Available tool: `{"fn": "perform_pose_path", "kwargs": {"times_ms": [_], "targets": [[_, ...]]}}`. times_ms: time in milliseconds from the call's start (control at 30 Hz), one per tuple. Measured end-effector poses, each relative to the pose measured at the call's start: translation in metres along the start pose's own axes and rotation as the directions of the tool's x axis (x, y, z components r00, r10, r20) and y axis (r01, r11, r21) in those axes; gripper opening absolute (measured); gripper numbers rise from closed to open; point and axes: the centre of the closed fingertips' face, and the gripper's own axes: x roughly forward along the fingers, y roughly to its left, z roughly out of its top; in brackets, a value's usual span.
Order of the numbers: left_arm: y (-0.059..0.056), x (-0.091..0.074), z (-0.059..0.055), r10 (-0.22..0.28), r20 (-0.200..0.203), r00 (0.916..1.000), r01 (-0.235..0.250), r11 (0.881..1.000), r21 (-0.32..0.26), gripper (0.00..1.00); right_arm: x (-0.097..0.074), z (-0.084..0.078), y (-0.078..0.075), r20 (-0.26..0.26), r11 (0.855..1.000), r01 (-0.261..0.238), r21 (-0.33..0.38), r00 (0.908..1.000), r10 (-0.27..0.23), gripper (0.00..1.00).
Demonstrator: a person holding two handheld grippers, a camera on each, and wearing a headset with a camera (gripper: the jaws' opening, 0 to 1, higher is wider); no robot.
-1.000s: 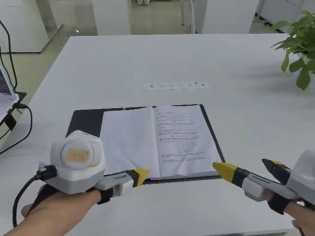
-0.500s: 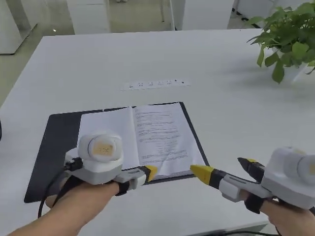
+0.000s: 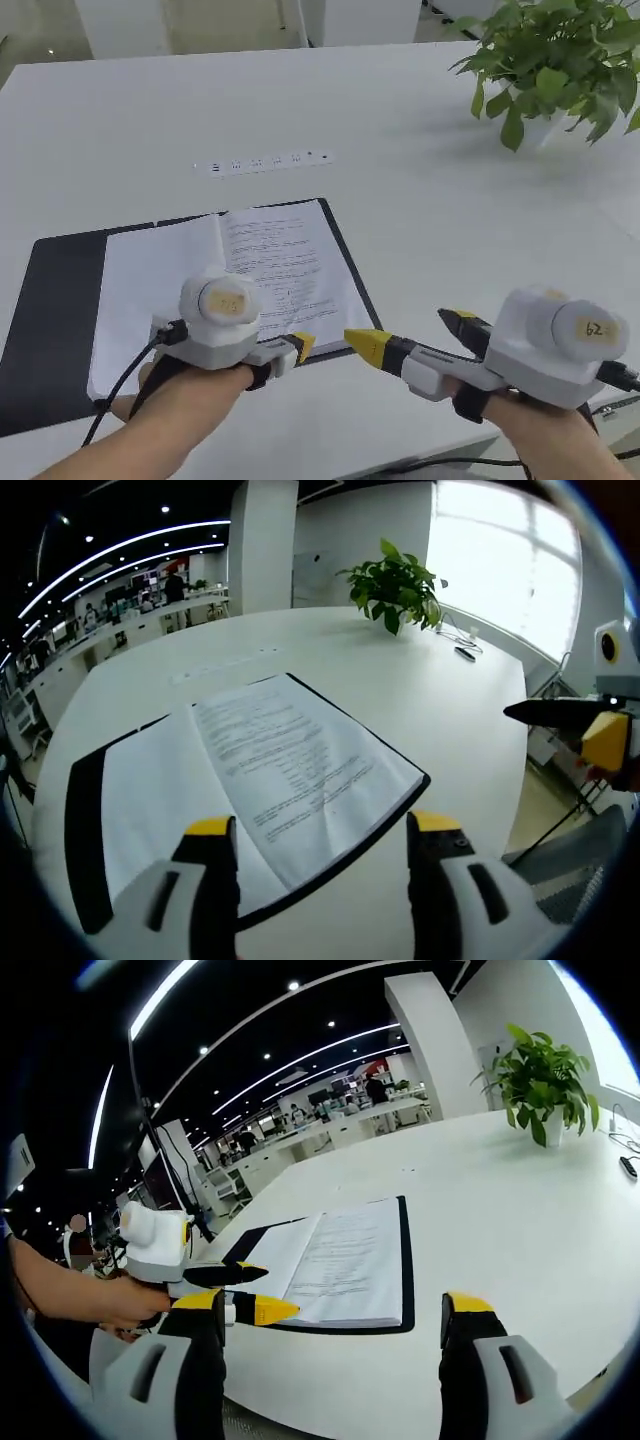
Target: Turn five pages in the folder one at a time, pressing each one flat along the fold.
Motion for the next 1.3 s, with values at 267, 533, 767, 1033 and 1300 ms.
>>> {"fn": "perform_pose_path", "kwargs": {"times_ms": [267, 533, 767, 1033, 1300], "targets": [[-0.012, 0.023, 0.001, 0.000, -0.002, 1.0000, 0.000, 1.000, 0.018, 0.63, -0.001, -0.004, 0.000, -0.009, 1.000, -0.012, 0.004, 0.9999, 0.012, 0.86], [-0.016, 0.049, 0.002, 0.019, -0.005, 0.9998, -0.019, 0.999, 0.027, 0.61, -0.003, -0.007, -0.002, -0.012, 1.000, -0.013, 0.014, 0.9998, 0.013, 0.86], [-0.012, 0.067, -0.010, 0.060, -0.038, 0.9975, -0.058, 0.998, 0.032, 0.57, -0.006, -0.007, -0.004, -0.006, 1.000, -0.015, 0.026, 0.9999, 0.015, 0.86], [-0.009, 0.069, -0.013, 0.091, -0.023, 0.9956, -0.089, 0.993, 0.074, 0.51, -0.005, -0.012, -0.009, -0.015, 0.999, -0.008, 0.041, 0.9998, 0.009, 0.85], [-0.009, 0.068, -0.014, 0.067, 0.020, 0.9976, -0.068, 0.994, 0.081, 0.43, -0.003, -0.011, -0.011, -0.016, 0.999, -0.006, 0.049, 0.9999, 0.007, 0.83]]}}
